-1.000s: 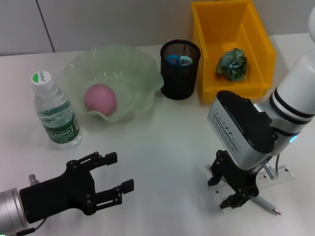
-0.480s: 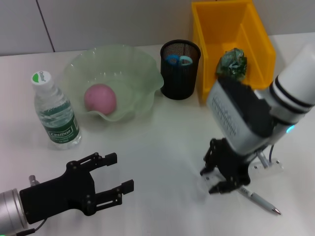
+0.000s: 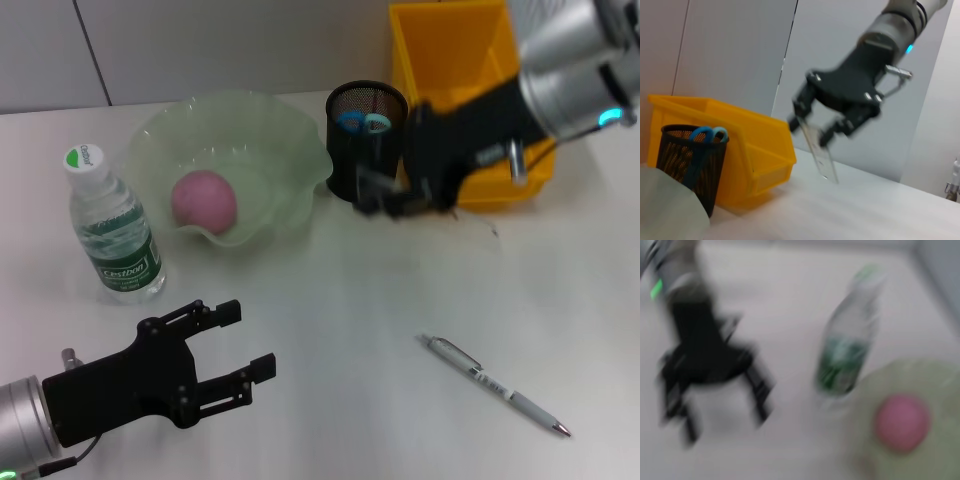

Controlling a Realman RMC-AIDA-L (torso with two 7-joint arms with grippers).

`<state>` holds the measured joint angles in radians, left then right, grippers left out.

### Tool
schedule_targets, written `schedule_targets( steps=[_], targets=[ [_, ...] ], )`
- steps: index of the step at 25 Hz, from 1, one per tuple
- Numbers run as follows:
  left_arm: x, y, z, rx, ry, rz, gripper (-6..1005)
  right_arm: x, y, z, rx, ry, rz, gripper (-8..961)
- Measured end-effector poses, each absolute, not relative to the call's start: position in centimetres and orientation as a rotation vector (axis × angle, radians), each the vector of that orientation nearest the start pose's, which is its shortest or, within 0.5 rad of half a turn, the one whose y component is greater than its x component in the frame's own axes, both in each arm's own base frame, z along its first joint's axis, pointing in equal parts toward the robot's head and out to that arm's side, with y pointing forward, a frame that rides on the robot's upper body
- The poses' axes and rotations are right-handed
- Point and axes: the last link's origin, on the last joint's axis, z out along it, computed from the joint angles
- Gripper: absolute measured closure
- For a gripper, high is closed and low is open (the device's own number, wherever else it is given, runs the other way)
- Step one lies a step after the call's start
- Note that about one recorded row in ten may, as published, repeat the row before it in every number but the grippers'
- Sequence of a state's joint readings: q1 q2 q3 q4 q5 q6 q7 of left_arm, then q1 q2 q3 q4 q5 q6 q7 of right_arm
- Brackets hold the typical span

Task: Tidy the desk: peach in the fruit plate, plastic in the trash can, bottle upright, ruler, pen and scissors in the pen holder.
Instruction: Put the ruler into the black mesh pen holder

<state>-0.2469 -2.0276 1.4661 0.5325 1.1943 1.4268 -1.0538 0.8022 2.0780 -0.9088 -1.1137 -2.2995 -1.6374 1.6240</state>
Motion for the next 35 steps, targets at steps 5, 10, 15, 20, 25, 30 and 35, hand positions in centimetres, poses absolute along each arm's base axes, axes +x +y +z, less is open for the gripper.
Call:
schedule_targets(
  steps=[5,10,15,20,25,30,35],
  targets=[
    [-27.8,25.3,-5.2,-2.660,-0.564,-0.956,204,12.9,40.9,4.6,-2.780,0.087,0.292,568],
    [-27.5,25.5,-5.4,-2.647,-0.553,-0.970,204,12.8,42.4,5.4,-2.596,0.198,0.524,567],
    [-27.4,25.7,-5.2,-2.626,-0.566,-0.987,204,13.1,44.0,5.6,-2.441,0.326,0.698,567],
    [-27.3,25.8,-5.2,-2.621,-0.568,-0.993,204,13.4,44.7,5.3,-2.362,0.361,0.797,568],
    [-27.3,25.9,-5.1,-2.612,-0.590,-1.002,204,13.5,45.5,3.9,-2.289,0.362,0.836,564],
    [-27.1,25.9,-5.1,-2.620,-0.592,-1.013,204,13.5,45.7,2.8,-2.251,0.338,0.842,556],
    [-27.1,25.8,-5.1,-2.624,-0.599,-1.021,204,14.1,45.8,1.6,-2.225,0.335,0.826,547]
  ],
)
